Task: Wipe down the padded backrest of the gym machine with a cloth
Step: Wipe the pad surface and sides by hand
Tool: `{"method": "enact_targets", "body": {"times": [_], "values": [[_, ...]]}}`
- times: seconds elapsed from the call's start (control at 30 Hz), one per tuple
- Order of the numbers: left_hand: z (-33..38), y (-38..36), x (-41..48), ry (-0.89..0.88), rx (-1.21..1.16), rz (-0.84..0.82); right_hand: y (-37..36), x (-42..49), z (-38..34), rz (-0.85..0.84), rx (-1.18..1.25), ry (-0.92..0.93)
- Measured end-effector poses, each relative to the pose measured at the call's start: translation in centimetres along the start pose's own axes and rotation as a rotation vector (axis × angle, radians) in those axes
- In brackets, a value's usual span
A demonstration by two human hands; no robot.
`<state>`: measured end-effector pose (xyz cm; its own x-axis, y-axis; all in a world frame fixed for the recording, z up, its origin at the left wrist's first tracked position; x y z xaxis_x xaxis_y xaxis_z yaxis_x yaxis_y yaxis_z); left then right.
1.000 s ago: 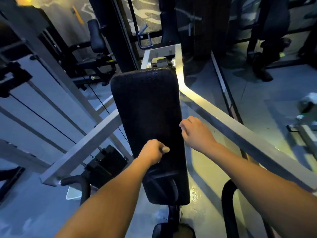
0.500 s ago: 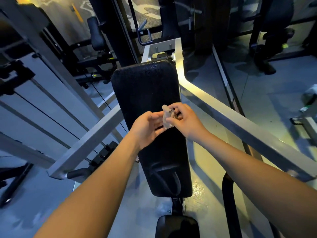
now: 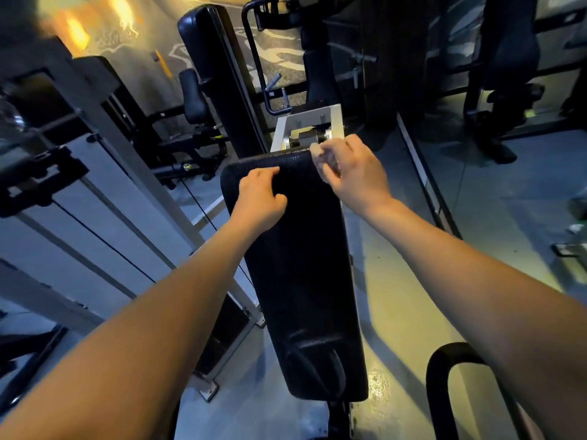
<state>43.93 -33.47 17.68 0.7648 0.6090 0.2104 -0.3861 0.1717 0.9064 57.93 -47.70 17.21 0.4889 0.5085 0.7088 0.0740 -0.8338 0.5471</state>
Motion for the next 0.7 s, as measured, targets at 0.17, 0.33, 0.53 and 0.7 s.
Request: {"method": "enact_targets", "body": {"times": [0.17,0.33,0.53,0.7], "values": [[-1.0,-2.7,1.9,-0.014,0.271,-0.172,-3.4,2.8,-0.2,-0.079,-0.147,0.094],[-1.7,-4.4,1.7,-0.020,0.345,-0.094,-4.7,0.5,0.1,-0.001,-0.247,0.174],[-1.8,-4.1,1.7,-0.063,0.410,-0.082,-8.0,-9.6,2.5,-0.108,-0.181,0.223],[-1.7,-4.2,1.8,-0.065,0.423,-0.071,-9.6,-17.2,4.2,-0.407,-0.218,0.162]]}}
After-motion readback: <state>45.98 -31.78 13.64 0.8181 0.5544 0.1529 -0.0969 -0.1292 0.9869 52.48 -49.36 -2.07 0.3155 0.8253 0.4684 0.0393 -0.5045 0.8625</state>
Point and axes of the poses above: each hand's wrist, its own x-axis towards the middle knuckle, its own y-axis out of the back of the hand, z = x × y, the point moved 6 cm from there along x, towards the middle knuckle, and after that the axes turned 1 degree about -y, right-handed, at the moved point
